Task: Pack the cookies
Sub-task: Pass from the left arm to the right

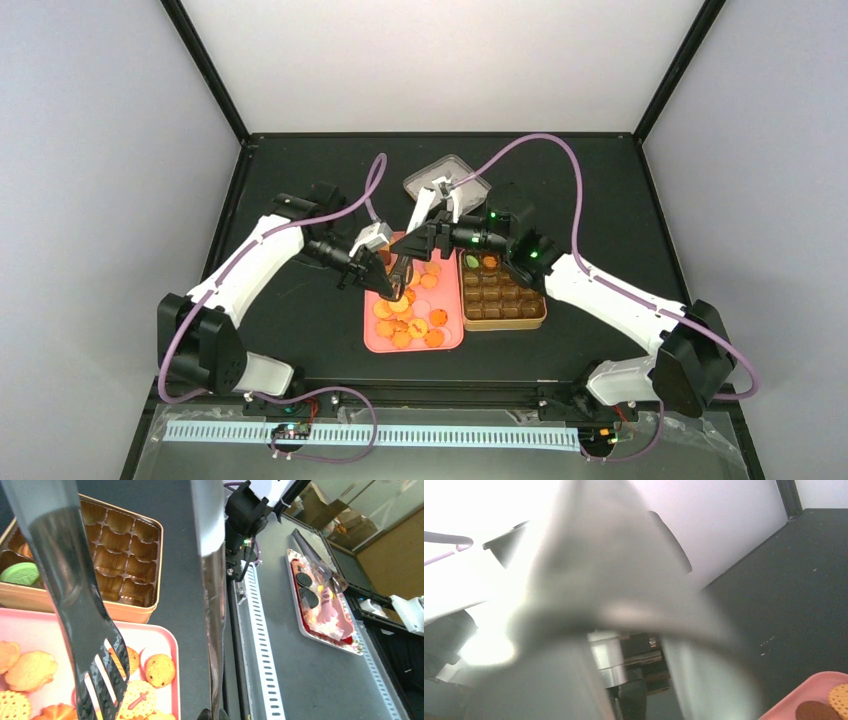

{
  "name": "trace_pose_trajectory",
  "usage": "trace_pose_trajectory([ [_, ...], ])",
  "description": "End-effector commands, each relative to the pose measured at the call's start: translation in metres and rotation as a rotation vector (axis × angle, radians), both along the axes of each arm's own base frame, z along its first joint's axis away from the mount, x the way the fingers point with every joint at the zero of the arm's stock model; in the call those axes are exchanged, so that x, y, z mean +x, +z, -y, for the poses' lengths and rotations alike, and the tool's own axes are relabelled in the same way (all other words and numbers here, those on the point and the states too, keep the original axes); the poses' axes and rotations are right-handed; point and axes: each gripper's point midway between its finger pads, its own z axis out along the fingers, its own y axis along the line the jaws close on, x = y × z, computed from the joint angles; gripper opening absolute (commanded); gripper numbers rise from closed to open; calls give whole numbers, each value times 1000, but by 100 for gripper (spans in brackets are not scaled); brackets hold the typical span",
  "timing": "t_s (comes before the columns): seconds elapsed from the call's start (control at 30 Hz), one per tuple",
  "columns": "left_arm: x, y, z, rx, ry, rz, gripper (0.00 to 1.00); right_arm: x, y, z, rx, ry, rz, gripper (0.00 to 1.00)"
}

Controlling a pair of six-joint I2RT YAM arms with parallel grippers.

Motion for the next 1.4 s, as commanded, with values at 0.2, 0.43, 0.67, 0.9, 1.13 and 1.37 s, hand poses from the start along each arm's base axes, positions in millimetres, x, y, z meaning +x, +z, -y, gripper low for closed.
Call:
trace_pose_trajectory([
  [0.2, 43, -5, 6, 53, 162, 146, 2, -7, 31, -15, 95, 19, -1, 89],
  [0.43, 47, -9, 2, 98, 179, 166, 1, -14, 32, -11, 81, 52, 2, 89],
  [0.67, 41, -4, -1, 96, 159, 204, 2, 2, 16, 22, 54, -29, -5, 97],
  [0.9, 38, -1, 0, 89, 141, 199, 1, 6, -5, 20, -20, 3, -36, 98],
  [1.13, 40, -3, -1, 98, 155, 205, 1, 12, -15, 12, -10, 14, -81, 95],
  [1.37, 38, -5, -1, 101, 146, 187, 1, 15, -4, 5, 25, 34, -69, 84],
])
